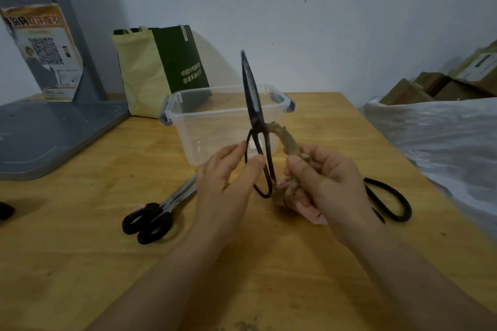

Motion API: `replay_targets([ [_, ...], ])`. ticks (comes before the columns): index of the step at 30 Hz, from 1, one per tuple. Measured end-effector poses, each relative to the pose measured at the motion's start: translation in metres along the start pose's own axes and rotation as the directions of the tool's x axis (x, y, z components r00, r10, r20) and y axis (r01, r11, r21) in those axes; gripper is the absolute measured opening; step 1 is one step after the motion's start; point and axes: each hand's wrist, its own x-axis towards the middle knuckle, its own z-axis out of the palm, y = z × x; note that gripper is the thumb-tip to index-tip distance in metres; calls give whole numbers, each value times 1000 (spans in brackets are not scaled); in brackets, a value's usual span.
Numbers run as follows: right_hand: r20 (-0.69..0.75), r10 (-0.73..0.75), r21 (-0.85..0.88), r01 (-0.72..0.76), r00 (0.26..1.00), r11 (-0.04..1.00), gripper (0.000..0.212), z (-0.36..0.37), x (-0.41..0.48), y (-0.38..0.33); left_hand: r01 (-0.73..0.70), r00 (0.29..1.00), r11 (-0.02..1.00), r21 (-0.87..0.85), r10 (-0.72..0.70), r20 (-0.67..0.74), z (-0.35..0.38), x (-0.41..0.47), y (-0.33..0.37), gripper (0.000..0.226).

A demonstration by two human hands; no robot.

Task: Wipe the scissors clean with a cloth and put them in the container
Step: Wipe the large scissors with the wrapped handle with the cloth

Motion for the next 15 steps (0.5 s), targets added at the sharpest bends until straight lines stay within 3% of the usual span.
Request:
replay_targets([
  [3, 94, -105, -345, 132, 990, 929, 19, 13, -9, 6, 85, 977, 947, -308, -19, 212, 4, -7, 12, 15],
  [6, 218, -194, -449, 275, 956, 850, 32, 20, -14, 6, 186, 982, 833, -520, -133, 137, 2, -4, 10, 19],
  [10, -67, -405, -568, 298, 912, 767, 24, 4, -5, 2, 259, 966, 746, -614, -202, 162, -1, 3, 8, 24],
  [12, -144, -400, -596, 243, 905, 765, 32, -5, 1, -1, 286, 958, 738, -612, -197, 210, -2, 3, 9, 26],
  [15, -122, -195, -526, 103, 973, 844, 38, -9, 4, 1, 331, 940, 732, -595, -200, 277, 1, 2, 8, 27],
])
